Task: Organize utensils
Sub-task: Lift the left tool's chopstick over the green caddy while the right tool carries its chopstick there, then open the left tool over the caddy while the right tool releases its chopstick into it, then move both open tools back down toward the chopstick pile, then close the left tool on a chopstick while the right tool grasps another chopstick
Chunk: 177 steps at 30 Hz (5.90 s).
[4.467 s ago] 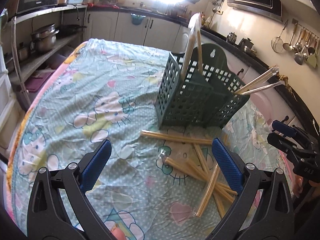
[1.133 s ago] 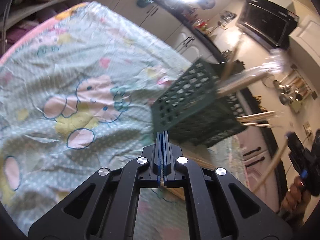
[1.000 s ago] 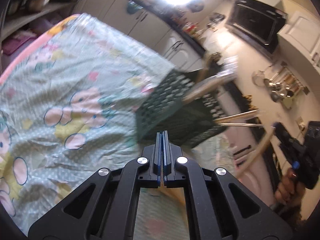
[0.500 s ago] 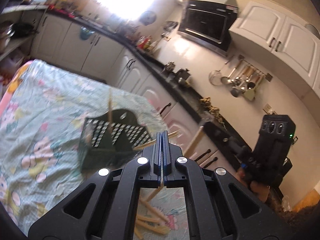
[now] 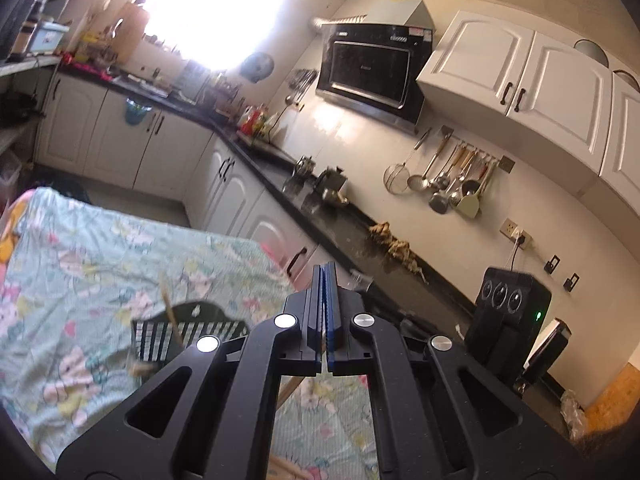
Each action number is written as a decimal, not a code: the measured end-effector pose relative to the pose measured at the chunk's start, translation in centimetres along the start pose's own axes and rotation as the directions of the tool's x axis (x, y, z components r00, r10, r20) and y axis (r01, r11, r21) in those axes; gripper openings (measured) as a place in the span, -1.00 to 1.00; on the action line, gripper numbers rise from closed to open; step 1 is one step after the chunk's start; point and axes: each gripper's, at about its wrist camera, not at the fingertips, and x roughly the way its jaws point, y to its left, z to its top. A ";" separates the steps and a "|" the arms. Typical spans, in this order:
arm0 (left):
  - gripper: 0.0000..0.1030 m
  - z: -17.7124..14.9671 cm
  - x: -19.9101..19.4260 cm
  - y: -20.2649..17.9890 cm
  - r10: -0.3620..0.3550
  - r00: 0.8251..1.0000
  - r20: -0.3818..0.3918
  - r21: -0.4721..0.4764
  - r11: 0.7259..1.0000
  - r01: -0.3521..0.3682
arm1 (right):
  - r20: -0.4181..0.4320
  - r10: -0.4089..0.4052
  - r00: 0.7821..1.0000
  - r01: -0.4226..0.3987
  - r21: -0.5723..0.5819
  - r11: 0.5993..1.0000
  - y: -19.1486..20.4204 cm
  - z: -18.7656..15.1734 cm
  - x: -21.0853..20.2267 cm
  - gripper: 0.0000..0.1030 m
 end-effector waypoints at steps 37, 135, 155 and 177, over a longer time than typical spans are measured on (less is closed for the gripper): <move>-1.00 3.0 3.6 4.9 0.169 0.985 -0.016 -0.005 0.986 -0.169 | 0.102 -0.179 0.979 0.179 0.009 0.984 -5.3 1.0 6.7 -0.89; 0.80 -13.9 -1.8 8.8 0.597 0.783 -0.176 0.108 0.802 -0.587 | -0.406 -0.051 0.912 -0.006 -0.138 0.990 4.0 -18.2 6.8 0.04; -0.35 -19.0 1.4 15.8 0.381 0.818 -0.431 -0.155 0.862 -0.483 | -0.598 0.036 0.801 -0.078 -0.045 0.996 4.4 -22.8 14.5 -0.37; -0.45 -20.1 5.8 18.5 0.269 0.817 -0.510 -0.300 0.834 -0.462 | -0.566 0.037 0.824 -0.026 0.028 0.999 0.2 -20.9 13.7 -0.88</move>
